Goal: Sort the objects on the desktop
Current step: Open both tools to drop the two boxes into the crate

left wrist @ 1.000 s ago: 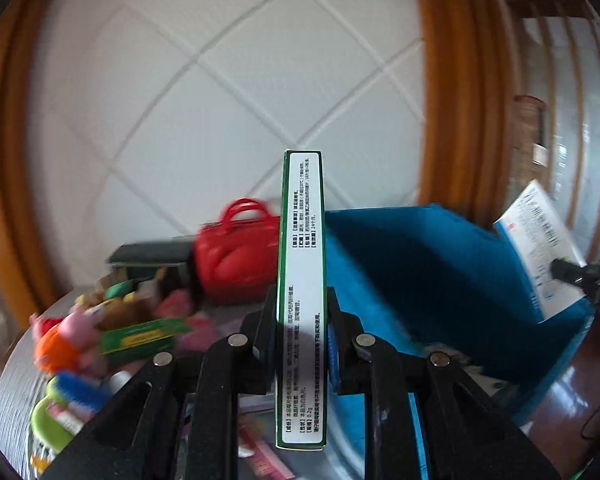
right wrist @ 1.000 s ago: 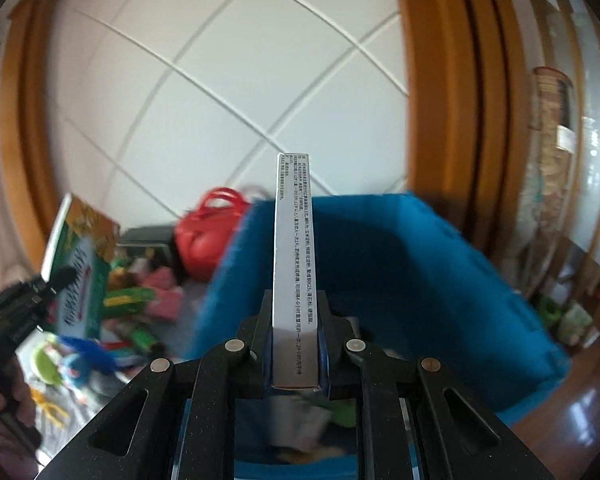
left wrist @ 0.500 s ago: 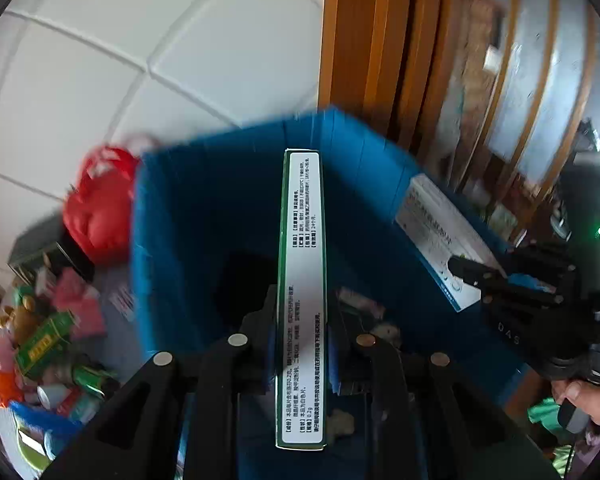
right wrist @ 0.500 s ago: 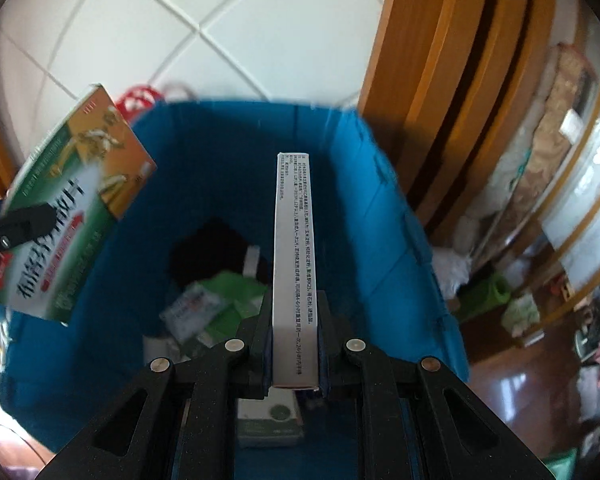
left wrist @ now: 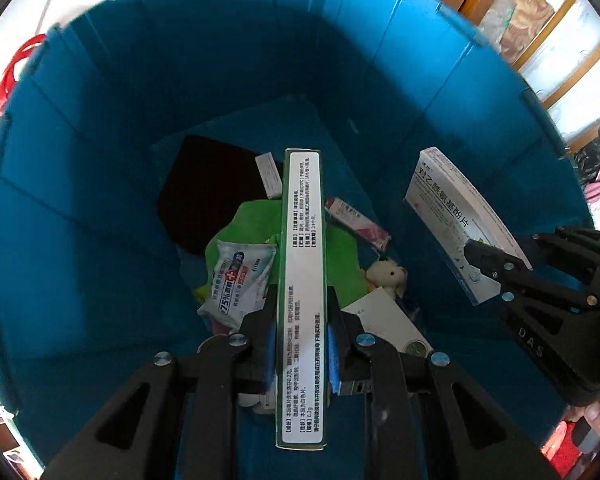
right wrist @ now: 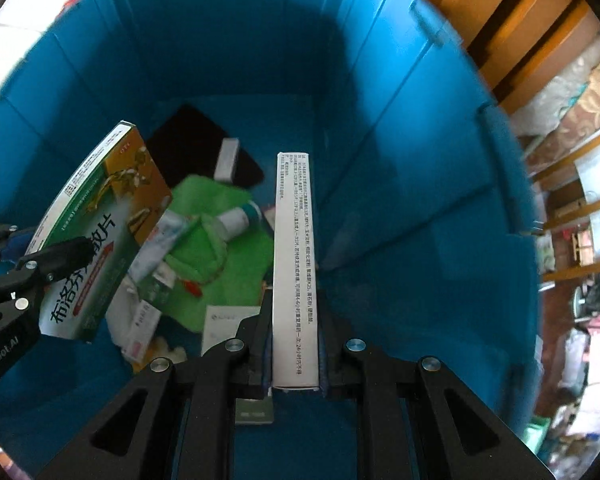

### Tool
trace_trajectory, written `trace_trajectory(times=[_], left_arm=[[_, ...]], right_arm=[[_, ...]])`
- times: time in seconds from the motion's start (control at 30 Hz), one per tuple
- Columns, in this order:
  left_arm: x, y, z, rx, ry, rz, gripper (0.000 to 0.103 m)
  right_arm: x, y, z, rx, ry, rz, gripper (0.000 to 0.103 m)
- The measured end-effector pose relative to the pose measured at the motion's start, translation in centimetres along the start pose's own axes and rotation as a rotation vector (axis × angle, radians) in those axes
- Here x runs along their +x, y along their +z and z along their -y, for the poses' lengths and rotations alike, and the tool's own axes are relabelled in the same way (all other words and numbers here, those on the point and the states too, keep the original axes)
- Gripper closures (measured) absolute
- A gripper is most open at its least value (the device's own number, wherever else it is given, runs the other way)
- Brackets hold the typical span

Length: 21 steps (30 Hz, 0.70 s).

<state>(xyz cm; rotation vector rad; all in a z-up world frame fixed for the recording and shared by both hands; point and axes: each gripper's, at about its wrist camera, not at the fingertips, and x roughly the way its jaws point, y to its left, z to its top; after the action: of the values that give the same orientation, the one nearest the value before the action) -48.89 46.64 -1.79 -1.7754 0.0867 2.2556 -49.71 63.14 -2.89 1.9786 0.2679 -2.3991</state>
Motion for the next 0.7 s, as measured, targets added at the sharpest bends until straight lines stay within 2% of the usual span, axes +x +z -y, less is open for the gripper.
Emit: trace_trajectory(times=[0.1, 0.3, 0.37, 0.4, 0.43, 0.47, 0.53, 0.6, 0.67, 0.7], left_arm=[[1.4, 0.1, -0.1, -0.007, 0.078, -0.029, 0.084], [3.3, 0.2, -0.6, -0.033, 0.111, -0.096, 0.083], [3.1, 0.5, -1.1, -0.035, 0.111, -0.097, 0.079], [2.9, 0.5, -1.1, -0.035, 0.119, -0.089, 0.069], [2.7, 0.7, -1.2, -0.036, 0.127, -0.078, 0.059], [2.5, 0.6, -1.2, -0.036, 0.127, -0.071, 0.056], [2.6, 1.5, -2.0, -0.039, 0.124, -0.063, 0.056], [2.3, 1.5, -2.1, -0.045, 0.124, -0.058, 0.056], [1.8, 1.4, -2.3, -0.045, 0.126, -0.056, 0.056], [1.4, 1.3, -2.3, -0.045, 0.124, -0.055, 0.056]], right_arm=[[1.6, 0.2, -0.1, -0.019, -0.013, -0.04, 0.086], [4.1, 0.8, -0.9, -0.052, -0.079, -0.084, 0.086], [4.5, 0.9, -1.0, -0.053, -0.091, -0.094, 0.085], [4.7, 1.0, -1.0, -0.056, -0.092, -0.098, 0.084], [4.7, 1.0, -1.0, -0.057, -0.089, -0.1, 0.079], [4.5, 1.1, -1.0, -0.056, -0.09, -0.098, 0.076], [4.3, 1.1, -1.0, -0.061, -0.091, -0.091, 0.053], [3.9, 1.1, -1.1, -0.068, -0.105, -0.08, 0.042], [3.4, 1.0, -1.1, -0.073, -0.106, -0.075, 0.038], [3.1, 0.9, -1.0, -0.071, -0.103, -0.072, 0.033]])
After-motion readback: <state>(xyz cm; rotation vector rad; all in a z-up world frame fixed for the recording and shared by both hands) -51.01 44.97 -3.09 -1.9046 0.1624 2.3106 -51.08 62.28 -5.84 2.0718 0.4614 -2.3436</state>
